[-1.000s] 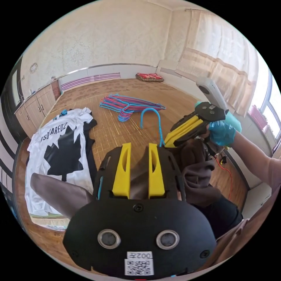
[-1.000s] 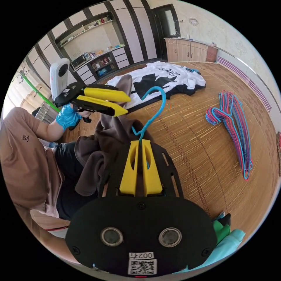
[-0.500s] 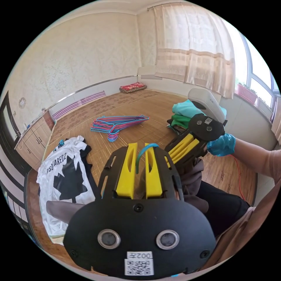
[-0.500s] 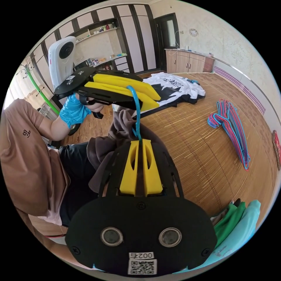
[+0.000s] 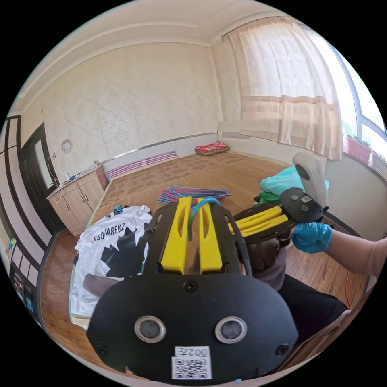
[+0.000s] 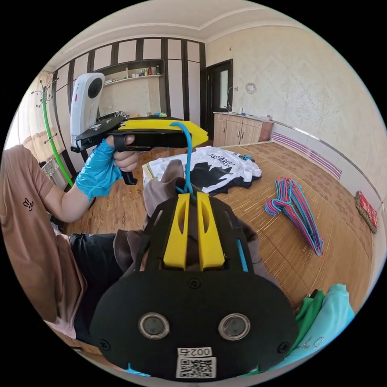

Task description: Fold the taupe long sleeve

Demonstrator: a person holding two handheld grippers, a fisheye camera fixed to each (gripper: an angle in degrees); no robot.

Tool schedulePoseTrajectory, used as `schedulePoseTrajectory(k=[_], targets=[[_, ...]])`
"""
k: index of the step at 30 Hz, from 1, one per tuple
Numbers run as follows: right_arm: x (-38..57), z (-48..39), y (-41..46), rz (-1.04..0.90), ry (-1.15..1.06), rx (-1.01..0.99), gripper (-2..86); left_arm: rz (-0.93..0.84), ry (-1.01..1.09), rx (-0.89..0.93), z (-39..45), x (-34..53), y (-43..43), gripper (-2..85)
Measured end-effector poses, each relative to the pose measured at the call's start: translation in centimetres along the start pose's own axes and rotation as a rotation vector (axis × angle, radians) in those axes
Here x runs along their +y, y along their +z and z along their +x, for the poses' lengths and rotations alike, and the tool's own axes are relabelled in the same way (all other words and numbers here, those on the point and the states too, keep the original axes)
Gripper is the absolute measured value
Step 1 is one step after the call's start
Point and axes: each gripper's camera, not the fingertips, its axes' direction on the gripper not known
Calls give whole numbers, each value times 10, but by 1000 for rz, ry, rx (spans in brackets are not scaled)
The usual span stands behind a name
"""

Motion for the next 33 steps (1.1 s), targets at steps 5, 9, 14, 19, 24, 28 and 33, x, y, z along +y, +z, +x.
schedulePoseTrajectory(k=[5,9,14,19,24,28,33], targets=[[25,-4,5,-88,79,177,69,-50,-33,-8,-2,15,3,16],[53,-4,14,-146,167,271,64,-88,-46,-3,1,25,7,14],[71,-13,28,-140,261,285,68,-125,-56,-1,14,42,8,7],[67,-28,33,-95,292,371,61,-142,-37,-26,18,44,2,-2],[56,-45,38,-87,269,441,53,-150,-41,-24,20,43,-2,-5],[44,-60,45,-87,227,508,63,-155,-14,-55,27,43,-6,-8],[36,-54,66,-122,269,465,80,-161,-5,-65,31,44,-10,-9]])
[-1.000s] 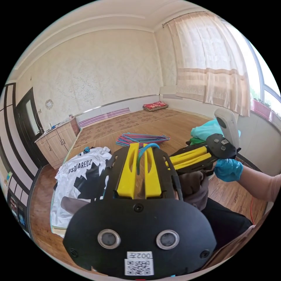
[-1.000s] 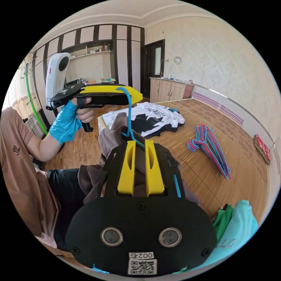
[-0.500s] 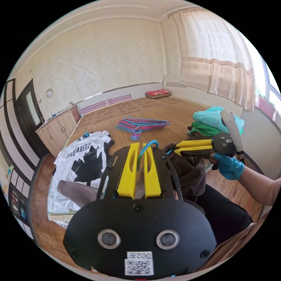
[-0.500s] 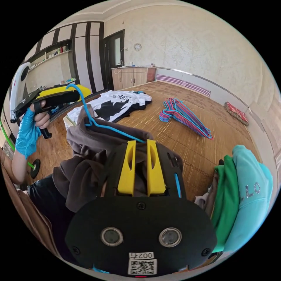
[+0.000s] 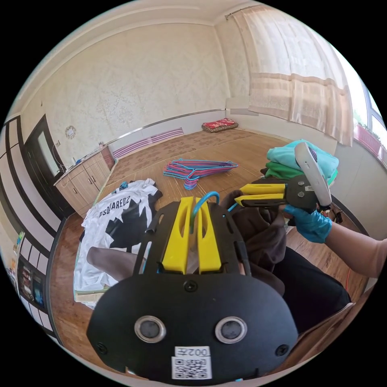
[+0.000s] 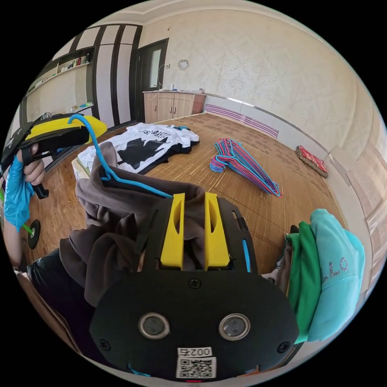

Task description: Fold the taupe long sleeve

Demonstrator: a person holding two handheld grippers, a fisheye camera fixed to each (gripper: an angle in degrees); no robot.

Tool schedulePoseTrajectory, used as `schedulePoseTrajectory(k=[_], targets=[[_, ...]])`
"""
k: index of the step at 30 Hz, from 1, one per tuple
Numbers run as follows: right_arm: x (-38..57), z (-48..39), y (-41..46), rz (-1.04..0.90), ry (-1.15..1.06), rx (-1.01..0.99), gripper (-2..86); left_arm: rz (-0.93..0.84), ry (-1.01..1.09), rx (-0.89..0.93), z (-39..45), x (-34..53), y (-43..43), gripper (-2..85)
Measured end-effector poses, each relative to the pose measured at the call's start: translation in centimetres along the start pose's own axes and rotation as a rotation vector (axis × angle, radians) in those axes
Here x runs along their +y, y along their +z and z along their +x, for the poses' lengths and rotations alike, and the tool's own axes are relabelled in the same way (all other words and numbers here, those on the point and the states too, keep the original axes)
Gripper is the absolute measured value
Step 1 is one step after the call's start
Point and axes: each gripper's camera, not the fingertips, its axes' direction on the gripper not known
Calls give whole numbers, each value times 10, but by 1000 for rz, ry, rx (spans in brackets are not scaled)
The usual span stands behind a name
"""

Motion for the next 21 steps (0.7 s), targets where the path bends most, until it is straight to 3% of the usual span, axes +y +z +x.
schedulePoseTrajectory(k=[21], targets=[[-32,-25,32,-59,-7,276,4,28,-72,-98,-17,19,-19,-10]])
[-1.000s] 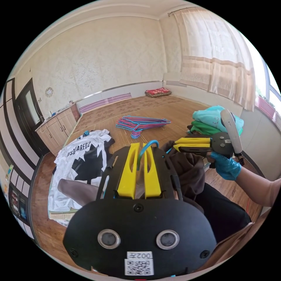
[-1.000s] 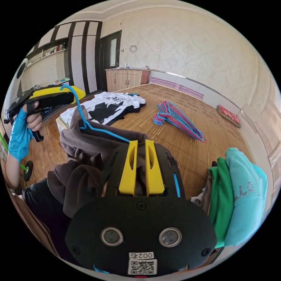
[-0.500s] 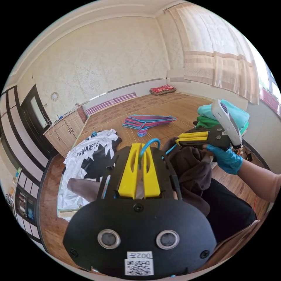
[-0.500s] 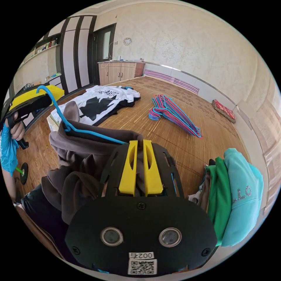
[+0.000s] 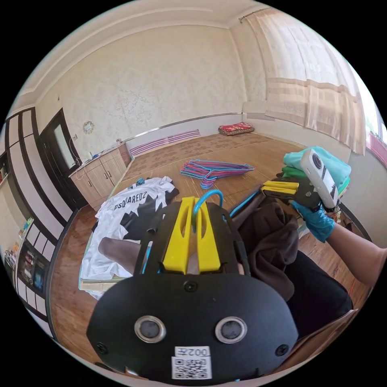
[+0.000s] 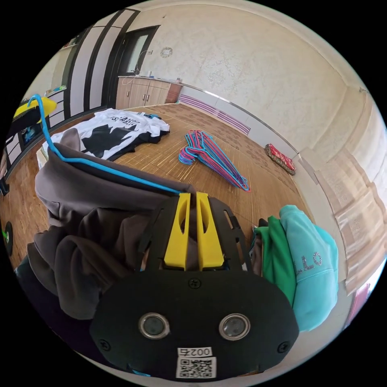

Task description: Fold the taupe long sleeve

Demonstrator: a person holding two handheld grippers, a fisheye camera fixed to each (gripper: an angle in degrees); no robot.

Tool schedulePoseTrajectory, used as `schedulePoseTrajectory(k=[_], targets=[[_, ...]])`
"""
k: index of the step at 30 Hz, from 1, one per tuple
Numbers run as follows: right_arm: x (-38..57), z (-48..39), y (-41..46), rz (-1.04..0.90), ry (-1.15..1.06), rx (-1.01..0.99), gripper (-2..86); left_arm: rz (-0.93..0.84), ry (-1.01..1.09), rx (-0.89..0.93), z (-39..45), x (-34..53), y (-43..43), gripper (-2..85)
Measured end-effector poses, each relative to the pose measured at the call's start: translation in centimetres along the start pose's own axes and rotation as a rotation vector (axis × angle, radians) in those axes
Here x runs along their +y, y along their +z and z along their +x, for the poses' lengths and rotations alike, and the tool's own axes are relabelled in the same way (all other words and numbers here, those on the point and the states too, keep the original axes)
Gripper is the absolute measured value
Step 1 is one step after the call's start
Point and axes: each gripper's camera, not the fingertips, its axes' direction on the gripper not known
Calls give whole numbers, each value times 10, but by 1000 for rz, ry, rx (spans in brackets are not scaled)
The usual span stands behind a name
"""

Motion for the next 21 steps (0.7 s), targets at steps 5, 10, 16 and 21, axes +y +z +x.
schedulePoseTrajectory(k=[5,10,16,21], targets=[[-20,1,15,-15,-10,26,-1,17,-3,-10,1,6,-5,-10],[-40,7,40,-76,-14,48,-5,14,-3,2,1,10,-5,-10],[-54,28,69,-118,51,-49,-7,11,-1,11,-3,16,-5,-10],[-56,54,83,-118,134,-176,-8,11,-31,13,-12,21,-4,-10]])
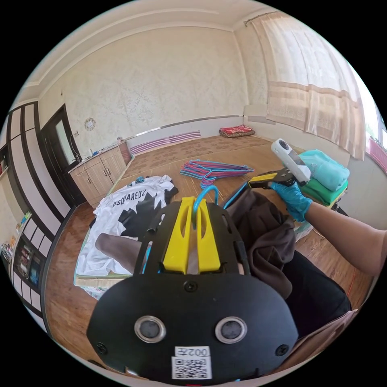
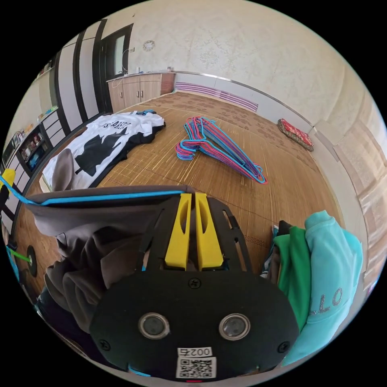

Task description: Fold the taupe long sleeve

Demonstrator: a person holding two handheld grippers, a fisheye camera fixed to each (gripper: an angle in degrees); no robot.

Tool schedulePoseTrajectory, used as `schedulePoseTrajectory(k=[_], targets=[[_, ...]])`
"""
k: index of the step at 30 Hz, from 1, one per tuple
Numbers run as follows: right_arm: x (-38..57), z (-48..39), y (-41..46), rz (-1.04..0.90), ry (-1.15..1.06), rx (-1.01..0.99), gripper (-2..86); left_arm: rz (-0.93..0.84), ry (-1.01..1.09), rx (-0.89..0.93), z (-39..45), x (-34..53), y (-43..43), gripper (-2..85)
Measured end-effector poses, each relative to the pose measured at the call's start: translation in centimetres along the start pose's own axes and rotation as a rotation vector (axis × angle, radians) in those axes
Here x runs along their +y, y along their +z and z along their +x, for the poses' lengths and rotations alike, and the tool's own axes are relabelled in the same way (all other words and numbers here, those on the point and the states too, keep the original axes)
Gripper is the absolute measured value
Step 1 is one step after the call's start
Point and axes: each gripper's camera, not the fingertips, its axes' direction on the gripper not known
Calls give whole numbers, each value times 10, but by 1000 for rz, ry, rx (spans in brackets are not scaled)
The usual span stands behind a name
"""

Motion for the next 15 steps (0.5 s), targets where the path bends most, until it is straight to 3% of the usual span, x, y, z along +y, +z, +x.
schedulePoseTrajectory(k=[15], targets=[[8,44,26,-45,64,-181,-9,39,-69,-17,-28,14,-15,-10]])
